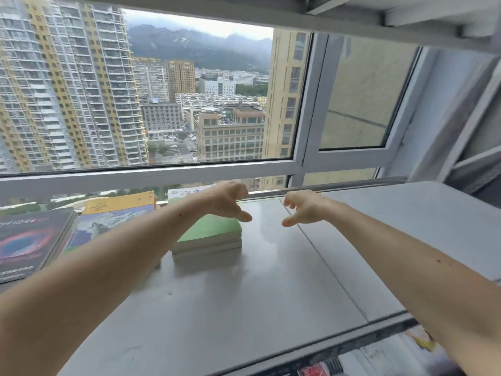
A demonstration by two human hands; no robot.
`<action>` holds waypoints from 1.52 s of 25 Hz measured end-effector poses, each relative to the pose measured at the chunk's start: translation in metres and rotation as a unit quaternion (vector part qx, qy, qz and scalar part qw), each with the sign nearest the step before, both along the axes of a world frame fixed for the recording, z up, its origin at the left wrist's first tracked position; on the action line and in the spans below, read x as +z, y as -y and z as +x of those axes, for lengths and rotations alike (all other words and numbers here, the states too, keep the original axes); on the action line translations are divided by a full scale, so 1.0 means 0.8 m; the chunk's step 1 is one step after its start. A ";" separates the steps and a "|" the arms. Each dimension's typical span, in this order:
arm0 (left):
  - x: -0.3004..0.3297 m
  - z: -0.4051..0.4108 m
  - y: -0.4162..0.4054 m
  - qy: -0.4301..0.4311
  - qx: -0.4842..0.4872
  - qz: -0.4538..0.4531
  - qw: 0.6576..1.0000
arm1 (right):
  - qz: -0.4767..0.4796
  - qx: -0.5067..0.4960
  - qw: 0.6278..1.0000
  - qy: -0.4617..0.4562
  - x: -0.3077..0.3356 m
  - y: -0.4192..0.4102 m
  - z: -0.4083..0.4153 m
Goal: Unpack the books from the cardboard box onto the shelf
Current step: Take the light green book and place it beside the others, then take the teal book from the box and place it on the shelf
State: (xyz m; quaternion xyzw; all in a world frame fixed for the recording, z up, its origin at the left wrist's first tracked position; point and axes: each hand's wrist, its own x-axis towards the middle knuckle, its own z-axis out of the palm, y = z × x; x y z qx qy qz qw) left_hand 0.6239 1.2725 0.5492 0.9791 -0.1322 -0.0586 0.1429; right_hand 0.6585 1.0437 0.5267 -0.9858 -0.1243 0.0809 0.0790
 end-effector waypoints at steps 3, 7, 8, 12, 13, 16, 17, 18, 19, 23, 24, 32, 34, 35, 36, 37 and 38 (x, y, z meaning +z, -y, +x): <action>-0.002 0.002 0.071 -0.007 -0.124 0.003 0.992 | -0.009 -0.059 0.998 0.000 0.000 0.063 -0.057; -0.016 -0.023 0.199 0.008 -0.285 0.043 0.957 | -0.051 -0.154 0.987 -0.020 -0.001 0.163 -0.165; -0.020 -0.033 0.229 0.015 -0.321 0.054 0.946 | -0.059 -0.172 0.983 -0.024 -0.001 0.186 -0.192; -0.034 -0.107 0.371 0.022 -0.460 0.077 0.884 | -0.070 -0.279 0.957 -0.031 -0.006 0.290 -0.328; -0.038 -0.129 0.404 0.024 -0.486 0.082 0.870 | -0.065 -0.307 0.949 -0.036 -0.009 0.313 -0.363; -0.056 -0.208 0.506 0.028 -0.555 0.098 0.825 | -0.057 -0.379 0.923 -0.045 -0.022 0.385 -0.475; -0.064 -0.238 0.541 0.028 -0.575 0.105 0.811 | -0.064 -0.398 0.913 -0.052 -0.028 0.409 -0.514; -0.073 -0.267 0.574 0.031 -0.591 0.114 0.798 | -0.071 -0.413 0.906 -0.062 -0.034 0.432 -0.550; -0.083 -0.301 0.611 0.035 -0.607 0.126 0.784 | -0.076 -0.427 0.898 -0.073 -0.041 0.459 -0.590; -0.118 -0.425 0.742 0.033 -0.647 0.161 0.745 | -0.083 -0.455 0.879 -0.117 -0.071 0.558 -0.731; -0.127 -0.459 0.777 0.029 -0.653 0.171 0.737 | -0.087 -0.461 0.874 -0.128 -0.080 0.585 -0.767; -0.197 -0.638 1.024 -0.007 -0.700 0.218 0.680 | -0.070 -0.511 0.837 -0.182 -0.160 0.799 -0.943; -0.219 -0.663 1.100 -0.005 -0.709 0.223 0.669 | -0.064 -0.515 0.833 -0.189 -0.181 0.866 -0.969; -0.230 -0.674 1.139 -0.006 -0.712 0.222 0.666 | -0.063 -0.517 0.832 -0.191 -0.192 0.900 -0.980; -0.240 -0.684 1.176 -0.010 -0.716 0.222 0.662 | -0.063 -0.520 0.830 -0.191 -0.201 0.933 -0.991; -0.250 -0.692 1.214 -0.016 -0.720 0.224 0.657 | -0.064 -0.522 0.828 -0.194 -0.211 0.967 -1.002; -0.260 -0.700 1.250 -0.023 -0.723 0.227 0.652 | -0.063 -0.526 0.825 -0.199 -0.221 1.001 -1.012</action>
